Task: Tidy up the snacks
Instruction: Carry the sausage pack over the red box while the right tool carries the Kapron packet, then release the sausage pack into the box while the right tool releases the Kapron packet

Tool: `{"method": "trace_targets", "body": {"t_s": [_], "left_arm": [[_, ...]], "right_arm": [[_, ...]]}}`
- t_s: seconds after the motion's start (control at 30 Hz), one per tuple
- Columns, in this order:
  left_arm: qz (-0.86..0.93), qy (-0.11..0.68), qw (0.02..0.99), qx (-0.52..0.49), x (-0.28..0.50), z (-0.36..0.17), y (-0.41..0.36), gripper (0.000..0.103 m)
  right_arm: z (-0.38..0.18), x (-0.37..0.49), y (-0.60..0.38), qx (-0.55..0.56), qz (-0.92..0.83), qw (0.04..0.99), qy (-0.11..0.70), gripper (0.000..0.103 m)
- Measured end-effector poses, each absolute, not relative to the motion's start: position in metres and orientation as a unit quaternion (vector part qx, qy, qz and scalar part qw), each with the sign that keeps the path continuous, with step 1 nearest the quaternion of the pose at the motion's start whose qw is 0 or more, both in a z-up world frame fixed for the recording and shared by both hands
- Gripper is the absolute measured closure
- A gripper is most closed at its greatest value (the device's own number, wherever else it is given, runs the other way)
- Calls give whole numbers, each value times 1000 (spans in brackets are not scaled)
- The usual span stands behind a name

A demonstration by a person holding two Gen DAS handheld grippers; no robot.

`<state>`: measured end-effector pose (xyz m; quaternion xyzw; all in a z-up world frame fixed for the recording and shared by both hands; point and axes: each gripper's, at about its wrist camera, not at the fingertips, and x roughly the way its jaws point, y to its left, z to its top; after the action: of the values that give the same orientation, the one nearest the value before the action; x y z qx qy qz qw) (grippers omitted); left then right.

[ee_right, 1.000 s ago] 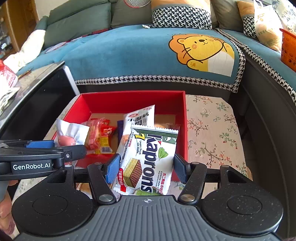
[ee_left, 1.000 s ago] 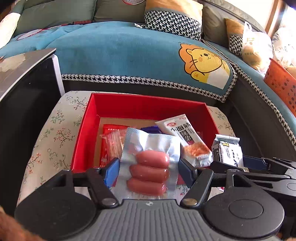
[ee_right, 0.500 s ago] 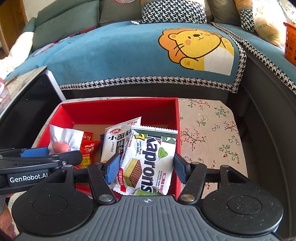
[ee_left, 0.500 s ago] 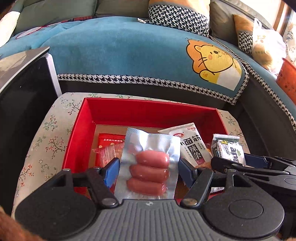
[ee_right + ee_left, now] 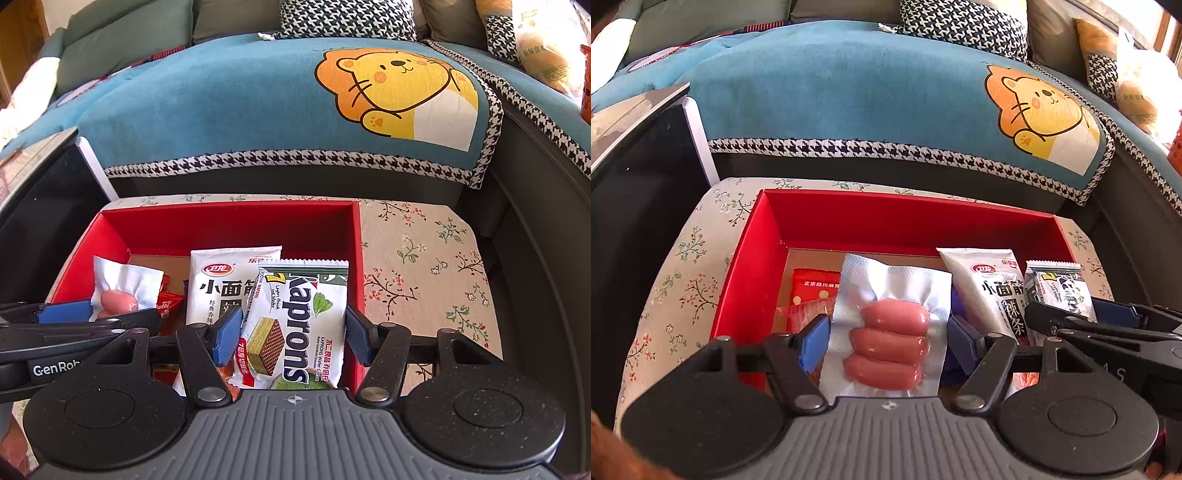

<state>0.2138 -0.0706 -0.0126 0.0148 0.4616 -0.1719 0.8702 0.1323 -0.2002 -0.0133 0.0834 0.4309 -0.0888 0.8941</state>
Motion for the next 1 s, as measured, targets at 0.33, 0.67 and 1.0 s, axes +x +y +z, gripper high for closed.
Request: {"method": "trace_targets", "body": {"t_s": [0.33,0.67,1.0], "left_arm": [[-161,459,873,27,218,-16,-75,0],[-158,457,875,22,218,-10,-71,0],[-160,432,887,25,211,8,-69,0]], "right_arm": [[-17,138,-202,85,-88,894,431,36],[-18,140,-203,89,-88,895,429,33],[-8,136,-201,83,-95,902,413,28]]}}
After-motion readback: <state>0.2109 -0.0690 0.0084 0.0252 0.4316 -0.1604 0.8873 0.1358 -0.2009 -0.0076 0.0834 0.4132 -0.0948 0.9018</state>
